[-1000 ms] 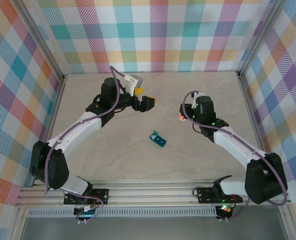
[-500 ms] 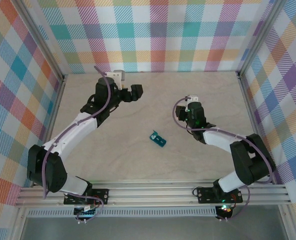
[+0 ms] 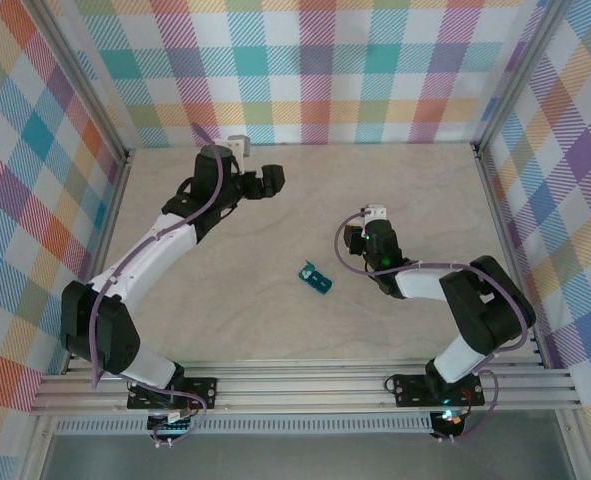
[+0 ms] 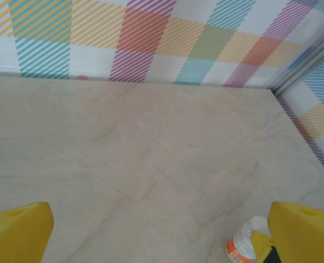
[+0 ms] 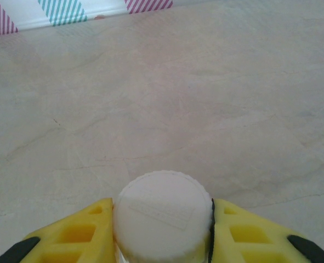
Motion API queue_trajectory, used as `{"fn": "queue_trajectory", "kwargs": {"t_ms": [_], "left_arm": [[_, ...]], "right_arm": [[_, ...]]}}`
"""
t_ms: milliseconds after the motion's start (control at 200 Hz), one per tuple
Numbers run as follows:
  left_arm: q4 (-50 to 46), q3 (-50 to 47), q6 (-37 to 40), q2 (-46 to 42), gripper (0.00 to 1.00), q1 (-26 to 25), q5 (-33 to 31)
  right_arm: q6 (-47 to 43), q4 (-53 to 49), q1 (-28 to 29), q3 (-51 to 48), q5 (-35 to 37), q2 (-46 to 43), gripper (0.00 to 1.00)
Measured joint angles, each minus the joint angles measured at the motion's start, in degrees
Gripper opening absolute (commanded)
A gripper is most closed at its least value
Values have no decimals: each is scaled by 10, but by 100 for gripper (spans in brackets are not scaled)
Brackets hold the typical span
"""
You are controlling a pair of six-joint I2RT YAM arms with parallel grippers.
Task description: Sort the pills into containers
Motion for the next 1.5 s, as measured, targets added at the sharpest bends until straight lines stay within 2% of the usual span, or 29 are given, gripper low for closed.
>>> {"fn": "queue_trajectory", "kwargs": {"t_ms": [395, 520, 665, 835, 1010, 1250, 1500], "left_arm": [[-21, -23, 6, -2, 100, 0, -3], [-38, -26, 9, -2, 100, 0, -9], [-61, -25, 17, -2, 100, 0, -14], [-108, -2, 20, 23, 100, 0, -12], [-145, 3, 29, 53, 100, 0, 5], [-197, 34, 43, 97, 100, 0, 39], [-243, 80, 60, 161, 100, -20, 54]], "right_arm": [[12, 4, 1, -11, -2, 0, 67], [15, -47, 1, -10, -12, -33, 72], [26, -160, 1, 30, -45, -119, 73], [63, -298, 1, 104, -121, -217, 72], [100, -429, 2, 123, -205, -271, 72], [125, -555, 37, 127, -272, -235, 70], [146, -581, 90, 127, -245, -148, 70]]}}
